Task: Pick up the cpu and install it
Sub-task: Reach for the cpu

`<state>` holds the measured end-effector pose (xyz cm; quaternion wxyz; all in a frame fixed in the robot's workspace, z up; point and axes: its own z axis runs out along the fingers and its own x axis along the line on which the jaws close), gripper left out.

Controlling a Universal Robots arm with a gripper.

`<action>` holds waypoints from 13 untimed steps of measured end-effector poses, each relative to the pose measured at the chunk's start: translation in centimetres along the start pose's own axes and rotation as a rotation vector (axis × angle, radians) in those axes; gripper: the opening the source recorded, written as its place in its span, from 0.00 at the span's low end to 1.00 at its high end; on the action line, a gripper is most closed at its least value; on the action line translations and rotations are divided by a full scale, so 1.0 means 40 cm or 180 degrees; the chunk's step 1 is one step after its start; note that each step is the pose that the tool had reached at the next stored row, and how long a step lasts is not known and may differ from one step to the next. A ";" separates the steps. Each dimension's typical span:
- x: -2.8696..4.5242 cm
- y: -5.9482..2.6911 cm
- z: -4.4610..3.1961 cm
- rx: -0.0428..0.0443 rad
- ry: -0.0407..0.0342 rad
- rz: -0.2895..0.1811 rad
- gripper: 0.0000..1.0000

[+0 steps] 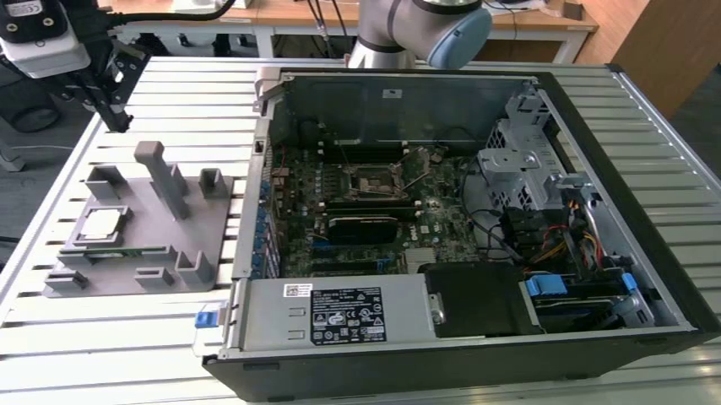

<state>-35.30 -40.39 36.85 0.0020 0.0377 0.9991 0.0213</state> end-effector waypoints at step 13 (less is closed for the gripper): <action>0.019 -0.029 0.008 0.0000 0.0005 -0.0116 0.11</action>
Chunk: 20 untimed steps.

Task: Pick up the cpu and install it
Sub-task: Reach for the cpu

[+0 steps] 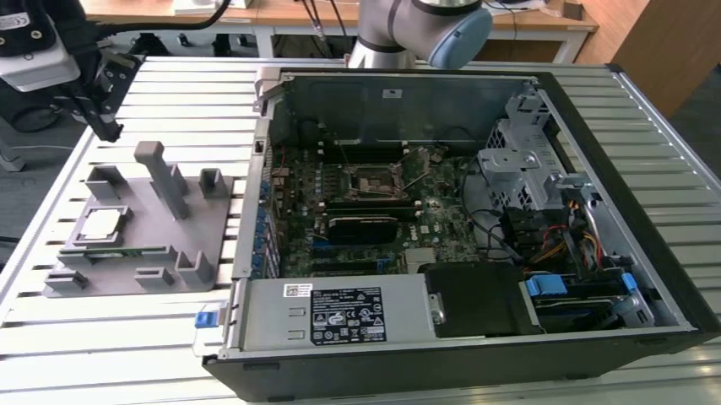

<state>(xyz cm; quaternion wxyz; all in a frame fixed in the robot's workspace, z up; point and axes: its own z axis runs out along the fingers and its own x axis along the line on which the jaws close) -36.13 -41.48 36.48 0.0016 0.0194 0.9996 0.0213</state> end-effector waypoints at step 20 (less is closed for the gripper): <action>0.119 -0.001 0.009 0.0000 0.0000 -0.0005 0.11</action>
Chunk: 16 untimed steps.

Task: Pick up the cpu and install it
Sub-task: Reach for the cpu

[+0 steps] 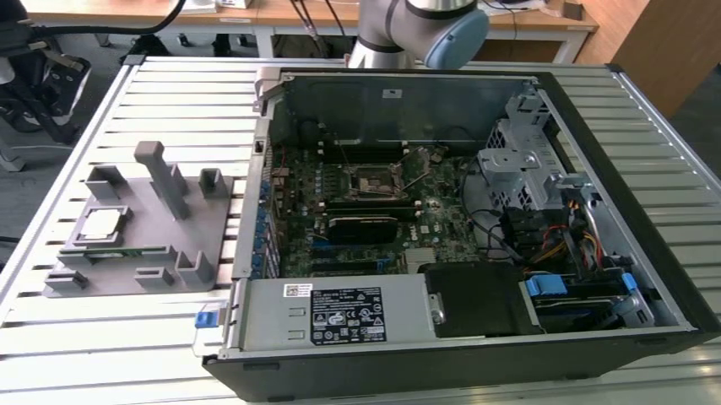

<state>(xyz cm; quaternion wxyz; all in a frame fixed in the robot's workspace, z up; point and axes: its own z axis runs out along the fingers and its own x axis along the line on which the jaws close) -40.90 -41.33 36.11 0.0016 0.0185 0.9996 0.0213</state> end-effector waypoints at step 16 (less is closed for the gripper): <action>0.067 0.003 0.011 0.0000 0.0000 0.0000 0.11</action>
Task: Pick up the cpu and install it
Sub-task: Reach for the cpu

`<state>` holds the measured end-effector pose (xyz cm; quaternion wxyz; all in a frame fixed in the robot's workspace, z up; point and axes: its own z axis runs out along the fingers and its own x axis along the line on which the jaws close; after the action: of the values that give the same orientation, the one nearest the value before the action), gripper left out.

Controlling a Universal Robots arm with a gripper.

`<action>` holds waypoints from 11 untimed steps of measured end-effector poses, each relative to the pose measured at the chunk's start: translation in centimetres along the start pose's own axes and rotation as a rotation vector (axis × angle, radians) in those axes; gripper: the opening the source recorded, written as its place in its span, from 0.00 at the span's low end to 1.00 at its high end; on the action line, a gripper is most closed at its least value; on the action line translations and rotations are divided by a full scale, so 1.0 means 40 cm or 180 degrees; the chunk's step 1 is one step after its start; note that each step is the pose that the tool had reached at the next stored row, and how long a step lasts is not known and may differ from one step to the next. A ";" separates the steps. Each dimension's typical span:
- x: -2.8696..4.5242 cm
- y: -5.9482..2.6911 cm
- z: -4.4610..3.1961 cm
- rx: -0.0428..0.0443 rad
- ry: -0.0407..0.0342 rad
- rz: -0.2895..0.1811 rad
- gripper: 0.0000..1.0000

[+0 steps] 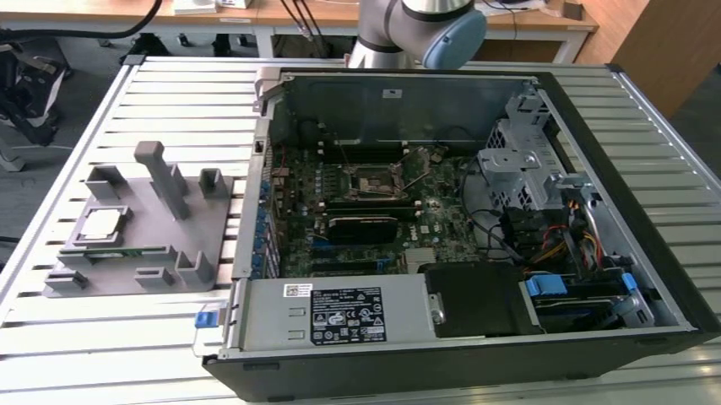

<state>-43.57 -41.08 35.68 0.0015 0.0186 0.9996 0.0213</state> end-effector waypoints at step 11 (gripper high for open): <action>0.026 -0.001 0.006 0.0000 0.0000 0.0000 0.11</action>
<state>-44.59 -41.06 35.43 0.0015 0.0185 0.9996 0.0213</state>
